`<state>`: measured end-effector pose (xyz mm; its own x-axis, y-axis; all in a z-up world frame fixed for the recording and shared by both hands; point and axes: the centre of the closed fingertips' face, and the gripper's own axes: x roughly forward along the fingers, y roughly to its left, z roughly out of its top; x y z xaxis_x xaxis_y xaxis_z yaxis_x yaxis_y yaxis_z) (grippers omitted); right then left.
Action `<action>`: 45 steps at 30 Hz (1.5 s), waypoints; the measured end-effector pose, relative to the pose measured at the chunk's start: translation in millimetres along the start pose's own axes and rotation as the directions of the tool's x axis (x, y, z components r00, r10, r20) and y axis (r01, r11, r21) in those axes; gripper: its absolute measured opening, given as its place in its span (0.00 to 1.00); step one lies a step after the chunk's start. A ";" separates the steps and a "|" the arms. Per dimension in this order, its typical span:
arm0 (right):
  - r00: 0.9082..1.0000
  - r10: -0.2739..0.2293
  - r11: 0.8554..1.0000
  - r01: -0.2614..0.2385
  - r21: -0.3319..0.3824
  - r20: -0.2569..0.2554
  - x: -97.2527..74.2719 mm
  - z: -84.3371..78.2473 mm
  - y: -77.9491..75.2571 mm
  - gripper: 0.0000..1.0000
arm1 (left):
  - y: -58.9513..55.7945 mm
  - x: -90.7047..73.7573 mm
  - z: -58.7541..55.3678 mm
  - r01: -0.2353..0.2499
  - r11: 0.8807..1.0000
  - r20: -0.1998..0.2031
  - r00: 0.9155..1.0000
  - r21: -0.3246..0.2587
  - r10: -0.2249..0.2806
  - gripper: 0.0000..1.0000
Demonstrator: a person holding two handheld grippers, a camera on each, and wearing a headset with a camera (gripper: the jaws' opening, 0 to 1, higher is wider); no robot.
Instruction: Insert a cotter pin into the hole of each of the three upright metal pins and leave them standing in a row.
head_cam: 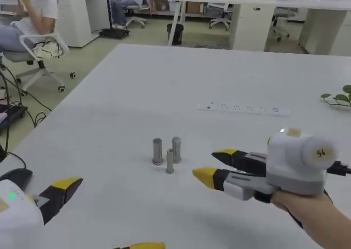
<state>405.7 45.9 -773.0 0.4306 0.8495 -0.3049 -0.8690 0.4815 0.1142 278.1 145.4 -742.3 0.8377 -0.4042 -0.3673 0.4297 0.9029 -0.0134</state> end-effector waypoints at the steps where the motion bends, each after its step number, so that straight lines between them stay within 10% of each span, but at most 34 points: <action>1: 1.000 0.006 1.000 -0.006 0.004 0.001 5.3 -0.3 -0.6 0.41 | 0.7 0.5 -0.1 0.000 1.000 0.000 1.000 -0.003 0.000 0.99; 24: 0.999 0.050 0.998 -0.050 0.044 0.013 81.6 -6.6 -10.4 0.27 | 7.2 5.1 -6.4 -0.023 1.000 -0.007 1.000 -0.009 0.023 0.98; 45: 0.999 0.036 0.998 -0.034 0.043 -0.028 101.5 -19.9 -15.7 0.13 | 15.2 0.8 -14.0 -0.040 0.999 -0.028 0.999 -0.033 0.039 0.95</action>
<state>458.2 120.3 -824.5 0.3923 0.8596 -0.3274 -0.8721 0.4608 0.1650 280.5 160.9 -755.8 0.8442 -0.3642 -0.3934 0.3845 0.9227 -0.0290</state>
